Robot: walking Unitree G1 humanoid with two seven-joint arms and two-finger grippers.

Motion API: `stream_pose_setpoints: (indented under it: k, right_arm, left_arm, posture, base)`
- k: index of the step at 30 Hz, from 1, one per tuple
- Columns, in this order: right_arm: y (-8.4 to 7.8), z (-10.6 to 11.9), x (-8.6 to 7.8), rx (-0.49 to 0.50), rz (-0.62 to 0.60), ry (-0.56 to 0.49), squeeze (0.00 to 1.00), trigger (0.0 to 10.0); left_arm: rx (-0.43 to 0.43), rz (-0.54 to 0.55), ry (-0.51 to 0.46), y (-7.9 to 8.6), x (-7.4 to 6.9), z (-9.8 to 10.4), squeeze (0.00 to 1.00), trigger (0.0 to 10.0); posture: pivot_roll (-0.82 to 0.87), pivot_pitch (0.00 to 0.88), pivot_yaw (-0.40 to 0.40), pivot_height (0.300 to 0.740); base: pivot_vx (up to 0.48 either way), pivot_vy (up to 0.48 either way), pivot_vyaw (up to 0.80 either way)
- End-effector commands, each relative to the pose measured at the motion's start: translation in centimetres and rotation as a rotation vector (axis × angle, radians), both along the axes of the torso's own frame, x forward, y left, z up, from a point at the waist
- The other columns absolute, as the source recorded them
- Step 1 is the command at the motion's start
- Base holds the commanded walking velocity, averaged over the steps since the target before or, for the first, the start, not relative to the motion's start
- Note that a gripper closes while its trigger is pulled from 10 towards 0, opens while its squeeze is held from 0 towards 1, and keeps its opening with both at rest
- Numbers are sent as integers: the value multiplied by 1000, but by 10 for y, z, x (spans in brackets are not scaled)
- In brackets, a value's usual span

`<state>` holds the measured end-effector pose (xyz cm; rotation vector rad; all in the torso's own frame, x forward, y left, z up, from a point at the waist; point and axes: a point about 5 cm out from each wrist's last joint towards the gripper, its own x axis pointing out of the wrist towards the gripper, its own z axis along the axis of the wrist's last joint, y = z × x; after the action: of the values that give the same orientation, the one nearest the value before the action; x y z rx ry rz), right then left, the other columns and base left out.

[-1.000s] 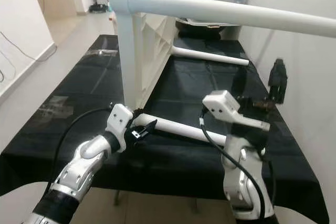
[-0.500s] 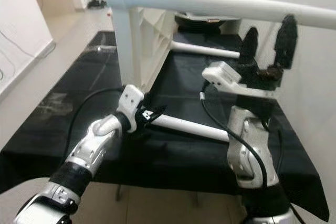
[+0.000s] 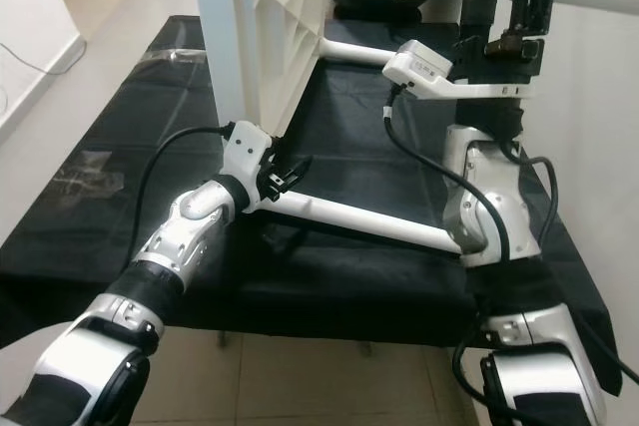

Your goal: Building children table

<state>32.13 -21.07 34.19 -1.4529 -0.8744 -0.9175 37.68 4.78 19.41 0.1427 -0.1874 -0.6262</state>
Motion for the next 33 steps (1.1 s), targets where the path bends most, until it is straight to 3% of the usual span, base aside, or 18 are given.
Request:
stream_pose_setpoints:
  k: [1, 6, 7, 16, 17, 19, 20, 22, 24, 25, 26, 27, 29, 31, 32, 33]
  right_arm:
    - [-2, 6, 0, -21, -13, -26, 0, 10000]
    - [-5, 16, 2, -17, -8, -43, 0, 9686]
    - [-6, 19, 3, -17, -6, -49, 0, 0]
    - [-10, 21, 10, 18, 17, -17, 0, 0]
    - [-14, 23, 13, 53, 32, -3, 0, 0]
    - [-15, 24, 14, 65, 38, 3, 0, 0]
    - [-17, 26, 15, 95, 48, 8, 0, 0]
    - [-17, 26, 15, 95, 48, 8, 0, 0]
    - [-22, 33, 16, 148, 62, 2, 0, 0]
    - [-22, 33, 16, 148, 62, 2, 0, 0]
    - [-30, 44, 16, 221, 67, -24, 0, 0]
    - [-30, 44, 16, 221, 67, -24, 0, 0]
    - [-41, 50, 15, 296, 63, -41, 0, 0]
    - [-41, 50, 15, 296, 63, -41, 0, 0]
    - [-48, 49, 15, 341, 59, -39, 0, 0]
    - [-48, 49, 15, 341, 59, -39, 0, 0]
  left_arm:
    - [6, 42, -1, 9, 4, -1, 0, 10000]
    - [37, 99, -9, 17, 9, -2, 0, 10000]
    - [51, 124, -11, 20, 12, -3, 0, 10000]
    - [152, 260, -4, 46, 20, -12, 0, 10000]
    - [223, 303, -8, 62, 23, -14, 0, 10000]
    - [251, 315, -12, 68, 23, -14, 0, 10000]
    - [286, 342, -26, 82, 26, -9, 0, 10000]
    - [286, 342, -26, 82, 26, -9, 0, 10000]
    - [336, 390, -60, 103, 30, 4, 0, 10000]
    - [336, 390, -60, 103, 30, 4, 0, 10000]
    - [399, 469, -130, 134, 34, 30, 0, 10000]
    - [399, 469, -130, 134, 34, 30, 0, 10000]
    - [461, 524, -203, 153, 36, 56, 0, 10000]
    - [461, 524, -203, 153, 36, 56, 0, 10000]
    - [486, 538, -243, 158, 36, 70, 0, 10000]
    - [486, 538, -243, 158, 36, 70, 0, 10000]
  posture:
    - [97, 150, -23, 740]
    - [94, 147, -24, 740]
    - [93, 147, -22, 740]
    - [94, 134, -20, 740]
    - [97, 120, -15, 740]
    - [97, 120, -15, 740]
    - [105, 107, -13, 740]
    - [105, 107, -13, 740]
    - [113, 98, -8, 740]
    - [113, 98, -8, 740]
    - [127, 85, -8, 740]
    - [127, 85, -8, 740]
    - [136, 77, -8, 740]
    - [136, 77, -8, 740]
    - [145, 69, -6, 740]
    - [145, 69, -6, 740]
  base:
    - [0, 0, 0]
    - [0, 0, 0]
    - [0, 0, 0]
    - [0, 0, 0]
    - [0, 0, 0]
    - [0, 0, 0]
    - [0, 0, 0]
    - [0, 0, 0]
    - [0, 0, 0]
    - [0, 0, 0]
    - [0, 0, 0]
    - [0, 0, 0]
    - [0, 0, 0]
    - [0, 0, 0]
    - [0, 0, 0]
    - [0, 0, 0]
